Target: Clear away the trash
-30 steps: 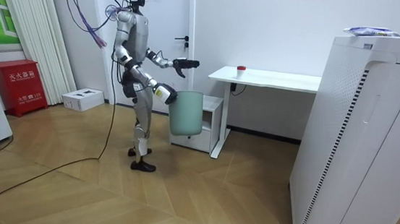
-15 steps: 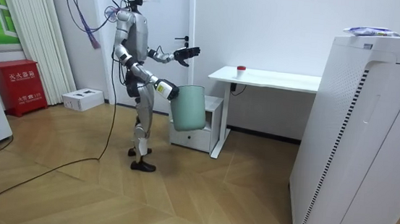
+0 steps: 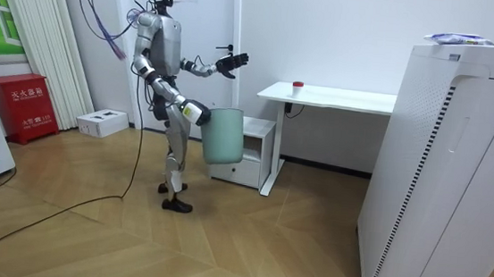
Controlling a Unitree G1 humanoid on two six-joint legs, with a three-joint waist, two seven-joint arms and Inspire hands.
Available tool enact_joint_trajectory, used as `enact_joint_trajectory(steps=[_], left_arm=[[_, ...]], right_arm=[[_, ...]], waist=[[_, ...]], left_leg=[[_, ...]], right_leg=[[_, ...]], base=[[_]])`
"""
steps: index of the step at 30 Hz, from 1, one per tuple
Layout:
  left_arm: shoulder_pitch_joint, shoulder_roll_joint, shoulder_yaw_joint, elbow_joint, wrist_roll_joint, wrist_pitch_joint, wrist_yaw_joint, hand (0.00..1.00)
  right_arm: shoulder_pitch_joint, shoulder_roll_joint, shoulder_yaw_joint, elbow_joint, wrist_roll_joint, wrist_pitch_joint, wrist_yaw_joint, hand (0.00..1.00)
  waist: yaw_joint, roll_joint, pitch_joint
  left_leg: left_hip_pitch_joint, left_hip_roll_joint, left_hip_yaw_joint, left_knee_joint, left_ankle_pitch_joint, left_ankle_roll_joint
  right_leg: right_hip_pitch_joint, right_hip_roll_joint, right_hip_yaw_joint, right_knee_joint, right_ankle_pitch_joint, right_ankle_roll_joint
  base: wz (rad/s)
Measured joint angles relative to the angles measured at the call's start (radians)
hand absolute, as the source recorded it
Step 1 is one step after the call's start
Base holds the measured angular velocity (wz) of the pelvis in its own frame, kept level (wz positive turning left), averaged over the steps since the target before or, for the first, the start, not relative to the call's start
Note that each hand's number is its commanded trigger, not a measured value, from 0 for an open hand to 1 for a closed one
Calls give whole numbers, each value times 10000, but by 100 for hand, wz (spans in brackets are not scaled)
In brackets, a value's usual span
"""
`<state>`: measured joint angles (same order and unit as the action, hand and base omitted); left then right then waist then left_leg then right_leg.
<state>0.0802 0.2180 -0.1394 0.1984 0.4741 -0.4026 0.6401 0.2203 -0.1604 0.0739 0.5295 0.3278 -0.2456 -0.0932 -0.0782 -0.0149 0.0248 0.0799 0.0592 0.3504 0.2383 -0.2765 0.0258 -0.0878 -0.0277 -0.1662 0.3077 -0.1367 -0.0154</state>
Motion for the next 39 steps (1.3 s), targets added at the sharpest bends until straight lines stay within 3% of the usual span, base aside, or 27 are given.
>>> enact_joint_trajectory(steps=[3,6,9,12,13,14,15,16,17,19,20,21,22,23,24,25,26,27,28,30,33,35,36,39], left_arm=[[1,-9,31,10,-58,-24,128,0],[6,-15,94,13,-165,-28,175,0],[25,-13,187,77,-609,-33,179,0],[29,29,237,309,-761,-34,204,0],[33,22,218,553,-938,-30,194,0],[66,4,197,748,-1046,-26,158,0],[101,3,197,772,-1162,-26,133,0],[135,-14,194,786,-1397,-36,121,0],[110,-27,162,818,-1649,-64,124,0],[105,-27,159,1014,-1832,-204,201,0],[131,-33,176,1045,-1917,-210,282,0],[127,-31,185,1047,-2012,-229,293,0],[87,-32,207,1097,-2041,-289,328,0],[101,-34,223,1318,-2041,-403,333,0],[131,-35,241,1383,-2045,-406,328,0],[164,-8,249,1413,-2071,-406,317,0],[139,49,227,1409,-2081,-411,302,0],[141,25,210,1428,-2088,-411,290,0],[169,18,173,1448,-2081,-410,203,0],[190,32,204,1431,-2076,-410,117,0],[181,16,205,1233,-2010,-413,64,0],[93,-23,191,1159,-1982,-420,53,0],[95,-18,190,1157,-1996,-420,55,0],[-72,9,272,1156,-2072,-422,58,0]], right_arm=[[18,-1,-7,15,-34,3,66,100],[-17,0,4,14,-183,2,198,100],[-11,-7,31,14,-190,4,301,100],[-18,-17,219,14,-225,46,229,100],[-24,-50,223,11,-226,70,241,100],[-8,-138,224,17,-236,89,242,100],[-15,-161,222,21,-239,100,235,100],[-26,-195,210,22,-211,102,203,100],[-25,-276,214,25,-199,102,209,100],[-20,-351,195,26,-164,131,162,100],[-18,-432,202,23,-128,165,110,100],[-18,-478,223,23,-102,181,98,100],[-18,-522,216,24,-84,215,85,100],[27,-521,222,26,-100,296,84,100],[18,-518,224,34,-122,299,88,100],[6,-509,238,50,-112,290,115,100],[27,-533,362,141,-33,245,180,100],[30,-588,413,170,57,238,178,100],[35,-611,448,212,180,249,116,100],[29,-604,545,195,200,255,35,100],[18,-610,629,186,208,308,-58,100],[-26,-617,658,173,293,379,-263,100],[-29,-621,687,162,303,406,-297,100],[-254,-627,980,102,342,532,-322,100]], waist=[[17,11,-7],[189,8,-16],[290,-9,-20],[431,-57,-41],[450,-53,-50],[481,69,-49],[494,95,-49],[504,80,-51],[489,23,-33],[556,-67,-1],[630,-62,-7],[709,-30,-27],[799,57,-34],[877,99,-81],[906,148,-132],[802,65,-200],[647,-138,-170],[520,-145,-151],[393,-159,-106],[543,-130,-114],[658,-132,-119],[736,-219,-101],[773,-224,-100],[989,-239,-91]], left_leg=[[66,9,67,76,-2,-1],[38,125,426,235,-32,-47],[18,296,558,619,-176,-186],[-290,767,526,2172,-522,-427],[-651,1034,414,3352,-522,-438],[-1064,1234,-71,4461,-466,-471],[-1315,1286,-418,4995,-367,-479],[-1776,1191,-1066,5520,-335,-485],[-2295,985,-1392,5403,-481,-348],[-3164,614,-1600,4776,-457,-389],[-3687,404,-1647,3851,-205,-572],[-3875,309,-1697,3195,65,-593],[-4094,136,-2013,2075,844,-511],[-4058,-74,-2301,1534,1621,-392],[-3973,-160,-2347,1473,1908,-294],[-3901,-252,-2242,1406,2179,-95],[-3882,-198,-1857,1446,2435,57],[-3928,-155,-1760,1576,2613,244],[-4093,-122,-1653,2051,2432,341],[-4319,-96,-1612,2504,2062,275],[-4313,-261,-1507,2755,1585,333],[-3970,-403,-967,2846,1193,603],[-3847,-433,-861,2829,1068,624],[-3514,-482,-581,3390,341,672]], right_leg=[[-71,27,29,42,5,-8],[-284,122,175,225,7,-25],[-325,185,149,346,-82,-178],[-300,288,-273,600,-395,-490],[-214,328,-144,725,-586,-626],[-13,524,-8,775,-685,-738],[39,627,135,851,-736,-775],[40,690,334,1047,-871,-853],[50,693,412,1125,-975,-869],[84,659,766,1148,-1104,-737],[62,655,926,1157,-1128,-709],[5,641,969,1232,-1187,-694],[-39,615,981,1467,-1378,-664],[-44,507,1061,1806,-1716,-514],[-56,468,1080,1976,-1865,-399],[-19,452,941,2299,-2103,-269],[70,307,425,2495,-2289,-443],[138,257,196,2484,-2380,-551],[142,189,283,2535,-2579,-567],[179,323,675,2550,-2741,-582],[394,251,1216,2495,-3018,-530],[622,160,2007,2506,-3262,-513],[640,88,2058,2510,-3285,-470],[505,-413,1292,3847,-3266,-184]], base=[[-16],[-36],[-29],[-41],[-32],[-30],[-26],[-19],[-17],[-30],[-47],[-53],[-54],[-53],[-31],[9],[33],[50],[24],[-15],[2],[-3],[-29],[-27]])
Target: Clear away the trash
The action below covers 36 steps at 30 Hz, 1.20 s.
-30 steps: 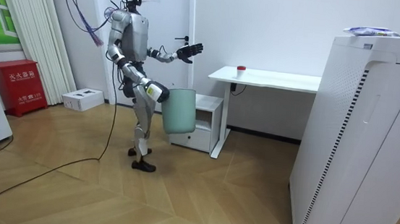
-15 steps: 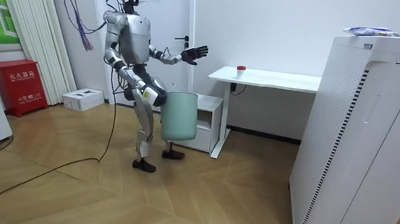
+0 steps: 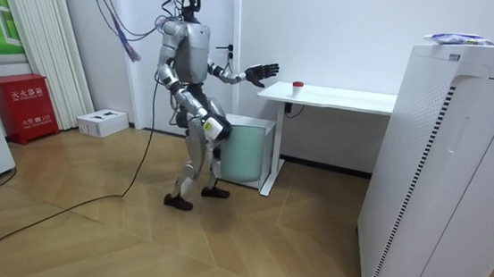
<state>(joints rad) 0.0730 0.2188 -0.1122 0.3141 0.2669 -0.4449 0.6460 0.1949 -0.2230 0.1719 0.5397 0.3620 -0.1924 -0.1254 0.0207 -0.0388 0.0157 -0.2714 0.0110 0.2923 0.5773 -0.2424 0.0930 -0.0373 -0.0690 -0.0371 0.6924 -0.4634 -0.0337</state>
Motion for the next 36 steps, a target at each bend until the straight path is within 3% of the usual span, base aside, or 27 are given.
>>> enact_joint_trajectory(steps=[2,4,5,6,8,9,10,11,12,13,14,17,23,36], left_arm=[[-246,2,-10,-7,45,-24,-4,0],[-383,14,25,-80,95,-29,12,0],[-453,-16,-1,-92,108,-28,16,0],[-466,-47,-16,-90,104,-27,23,0],[-448,-90,-21,-63,88,-24,77,0],[-454,-86,-23,-64,88,-24,89,0],[-458,-46,-40,-64,89,-25,141,0],[-463,2,-38,-61,75,-26,207,0],[-474,19,-46,-32,70,-29,215,0],[-377,7,-95,19,37,-29,199,0],[-300,10,-81,15,39,-30,199,0],[-264,17,-57,10,10,-28,211,0],[-263,16,-53,-74,18,-29,221,0],[-222,41,-60,43,-28,-26,487,0]], right_arm=[[-136,-14,230,-37,73,12,27,100],[-247,-38,241,-97,94,11,73,100],[-300,-57,229,-96,59,9,75,100],[-337,-75,228,-92,66,9,92,100],[-521,-86,232,-92,36,11,296,100],[-541,-91,241,-92,26,11,323,100],[-528,-98,313,-91,14,7,319,100],[-498,-94,369,-89,-42,-1,320,100],[-489,-105,384,-63,-42,-1,338,100],[-376,-105,397,-9,-49,2,366,100],[-353,-115,391,-4,-52,2,404,100],[-331,-116,335,-4,-49,2,566,100],[-393,-116,298,-16,-149,-2,1068,100],[-319,-117,340,-26,-159,1,1325,100]], waist=[[41,-51,14],[138,16,-48],[89,59,-28],[73,122,0],[172,362,50],[172,399,54],[115,405,48],[23,326,25],[-65,288,59],[-152,295,-5],[-131,306,-12],[-18,177,-6],[119,49,-11],[236,-65,-7]], left_leg=[[64,29,87,703,-518,120],[207,28,54,651,-952,82],[259,-27,-126,582,-1024,127],[288,-47,-332,526,-1053,109],[325,-53,-1218,236,-985,-15],[369,-55,-1435,168,-966,-49],[509,-70,-1684,43,-935,-111],[618,-116,-1784,-28,-975,-202],[715,-162,-1893,-59,-1007,-258],[905,-132,-2031,-255,-999,-364],[1077,-84,-2103,-543,-936,-484],[1405,-12,-2203,-1014,-783,-706],[1696,139,-2271,-1390,-732,-792],[2264,128,-2210,-2092,-729,-793]], right_leg=[[-406,-294,-222,1453,256,497],[-710,-414,-412,2131,587,894],[-874,-518,-762,2425,808,1025],[-954,-545,-893,2454,775,995],[-1794,-502,-1324,2092,322,716],[-1982,-501,-1349,1766,320,708],[-2184,-539,-1275,706,383,748],[-2181,-624,-1179,-588,943,838],[-2182,-700,-1231,-773,1613,618],[-1869,-657,-1327,-1083,1611,585],[-1651,-550,-1460,-1405,1687,491],[-1299,-255,-1560,-1949,1788,380],[-927,-24,-1604,-2456,1860,307],[-389,49,-1572,-3179,1989,456]], base=[[-6],[-5],[8],[0],[-21],[-9],[13],[27],[46],[35],[25],[5],[0],[-2]])
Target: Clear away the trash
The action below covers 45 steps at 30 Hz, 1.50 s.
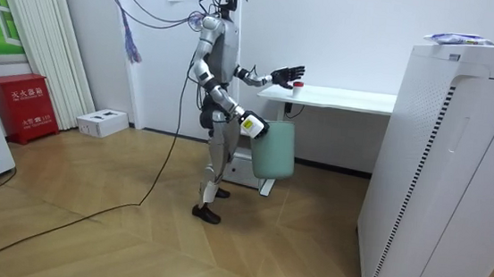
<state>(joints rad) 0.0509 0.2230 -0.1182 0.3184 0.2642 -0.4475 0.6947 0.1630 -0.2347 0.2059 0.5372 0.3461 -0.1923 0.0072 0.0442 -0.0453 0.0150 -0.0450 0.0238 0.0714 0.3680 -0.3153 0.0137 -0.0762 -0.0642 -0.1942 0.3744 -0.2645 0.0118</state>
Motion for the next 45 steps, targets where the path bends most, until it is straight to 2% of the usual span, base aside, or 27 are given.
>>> enact_joint_trajectory(steps=[4,8,11,15,16,17,18,19,20,21,22,23,24,26,27,28,29,32,38,45], left_arm=[[5,-3,-7,481,-963,10,-109,0],[-11,-72,-72,1246,-1896,38,-123,0],[-14,-70,-147,1499,-2314,67,-74,0],[-47,-59,-147,1509,-2327,68,-17,0],[-45,-54,-145,1532,-2330,93,-11,0],[-81,-20,-154,1559,-2363,119,-39,0],[-128,-12,-187,1579,-2423,116,-74,0],[-346,-78,-458,1569,-2524,70,-128,0],[-566,-133,-763,1570,-2519,15,-231,0],[-616,-163,-887,1573,-2517,15,-253,0],[-626,-171,-960,1601,-2513,9,-273,0],[-625,-162,-947,1749,-2517,12,-268,0],[-627,-161,-905,1815,-2525,38,-266,0],[-617,-148,-648,2079,-2706,177,-317,0],[-621,-150,-584,2122,-2754,226,-341,0],[-639,-152,-545,2150,-2880,349,-445,0],[-648,-151,-515,2174,-2971,441,-538,0],[-858,-168,-514,2390,-3238,572,-593,0],[-1080,-116,-503,2642,-3828,631,-601,0],[-1111,-116,-511,2650,-3910,631,-685,0]], right_arm=[[-20,0,0,1,-35,8,59,100],[-84,11,66,0,-453,10,45,100],[-95,20,101,-17,-458,10,19,100],[-103,20,100,-18,-589,11,1,100],[-88,22,106,-18,-659,22,-5,100],[-84,41,139,-22,-677,46,-54,100],[-67,47,142,-26,-674,49,-87,100],[-34,-6,56,-39,-619,60,-216,100],[-42,-28,-31,-3,-572,186,-385,100],[-45,-36,-10,-22,-595,221,-395,100],[-69,-13,71,-71,-709,223,-406,100],[-100,-13,110,-107,-763,220,-341,100],[-105,-11,110,-148,-765,215,-335,100],[27,-25,89,-419,-758,211,-384,100],[21,-22,89,-432,-752,211,-383,100],[26,-20,83,-432,-725,212,-369,100],[34,-19,84,-431,-673,221,-300,100],[109,-21,85,-431,-676,333,-114,100],[176,-15,131,-431,-679,418,83,100],[177,-16,211,-431,-680,418,181,100]], waist=[[102,-17,-10],[-58,-27,-5],[-157,-44,5],[-268,-40,7],[-344,-53,19],[-422,-167,125],[-463,-284,223],[-538,-242,202],[-492,-245,134],[-336,-245,120],[-108,-241,123],[-16,-204,127],[15,-173,140],[-49,-13,75],[-116,29,49],[-309,100,8],[-412,133,2],[-421,142,2],[-655,124,29],[-764,122,31]], left_leg=[[68,19,-17,-95,0,0],[342,21,-192,-277,0,0],[339,10,-222,-293,1,-1],[362,6,-270,-269,1,-2],[320,0,-203,-76,1,-2],[-78,-21,-1,796,20,-45],[-409,-68,124,1147,-49,-106],[-1045,-185,86,544,132,-136],[-1304,-198,486,332,649,319],[-1258,-182,760,206,733,378],[-1106,-160,950,85,743,389],[-975,-166,852,79,743,389],[-899,-170,742,56,742,389],[-787,-249,244,3,735,373],[-793,-276,193,-6,739,365],[-767,-339,207,-68,760,331],[-639,-338,234,-206,777,308],[-466,-298,309,-251,783,302],[-353,-217,339,-297,783,310],[-316,-204,365,-280,786,307]], right_leg=[[183,82,19,-372,72,14],[582,137,-7,-697,97,26],[596,143,-2,-717,98,26],[702,139,34,-844,98,26],[828,72,172,-917,107,24],[1161,-26,791,-1249,149,54],[1282,-86,1275,-1406,159,73],[1223,-96,1948,-1457,163,87],[908,-187,2088,-1323,100,245],[811,-224,1976,-1269,126,324],[757,-225,1544,-1259,152,394],[808,-210,1177,-1355,236,416],[817,-208,1028,-1393,290,415],[1116,-208,519,-1684,471,398],[1150,-211,432,-1724,473,396],[1150,-211,369,-1695,473,395],[1132,-209,363,-1690,473,394],[1150,-220,350,-1503,472,394],[1088,-257,169,-1175,476,395],[1103,-254,139,-1146,480,390]], base=[[1],[9],[9],[5],[24],[39],[70],[71],[49],[-7],[-49],[-54],[-58],[-35],[6],[14],[9],[-8],[-7],[-2]])
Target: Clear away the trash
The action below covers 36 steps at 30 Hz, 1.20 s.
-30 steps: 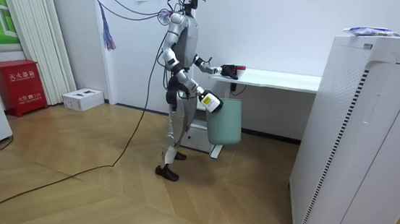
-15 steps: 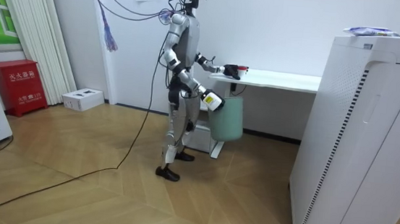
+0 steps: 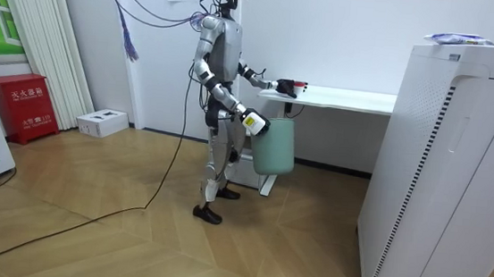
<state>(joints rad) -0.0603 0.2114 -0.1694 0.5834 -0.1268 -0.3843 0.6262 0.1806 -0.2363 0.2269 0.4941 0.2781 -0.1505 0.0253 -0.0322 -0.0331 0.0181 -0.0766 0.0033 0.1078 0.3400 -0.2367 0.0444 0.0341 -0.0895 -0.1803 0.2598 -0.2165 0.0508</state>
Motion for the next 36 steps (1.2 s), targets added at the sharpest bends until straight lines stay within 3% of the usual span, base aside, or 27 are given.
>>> enact_joint_trajectory(steps=[13,14,15,16,22,26,36], left_arm=[[-179,16,-6,-7,-11,7,-17,3],[-270,16,-7,-10,-12,59,-52,9],[-332,16,-7,-11,-12,97,-87,65],[-475,16,-30,-9,-13,155,-168,100],[-1156,5,-620,-9,5,212,-637,100],[-1195,-4,-715,-17,25,214,-934,100],[-1200,-5,-712,-51,31,286,-1393,100]], right_arm=[[21,-4,274,5,-5,2,209,100],[20,-4,268,4,-4,3,208,100],[19,-4,268,3,-5,3,210,100],[14,-4,268,3,-6,3,211,100],[11,-3,269,3,-119,16,194,100],[12,-5,268,4,-196,16,198,100],[11,-3,260,5,-356,16,109,100]], waist=[[-157,8,9],[-169,8,9],[-171,8,9],[-183,20,17],[-240,196,124],[-436,262,114],[-485,254,105]], left_leg=[[-146,3,-50,118,-1,0],[-211,9,-64,144,-2,-1],[-249,11,-69,157,-2,-1],[-333,20,-86,236,-2,-1],[-352,19,-106,299,-14,16],[-317,35,-64,233,-9,9],[-287,29,8,197,-9,9]], right_leg=[[-31,0,-92,-21,0,0],[-106,1,-118,-13,-1,0],[-148,2,-122,-8,-1,0],[-152,12,-123,-10,-1,-1],[-161,14,-112,-2,10,-16],[-171,27,-82,1,13,-23],[-230,16,65,2,13,-22]], base=[[1],[5],[0],[4],[-1],[-2],[-5]])
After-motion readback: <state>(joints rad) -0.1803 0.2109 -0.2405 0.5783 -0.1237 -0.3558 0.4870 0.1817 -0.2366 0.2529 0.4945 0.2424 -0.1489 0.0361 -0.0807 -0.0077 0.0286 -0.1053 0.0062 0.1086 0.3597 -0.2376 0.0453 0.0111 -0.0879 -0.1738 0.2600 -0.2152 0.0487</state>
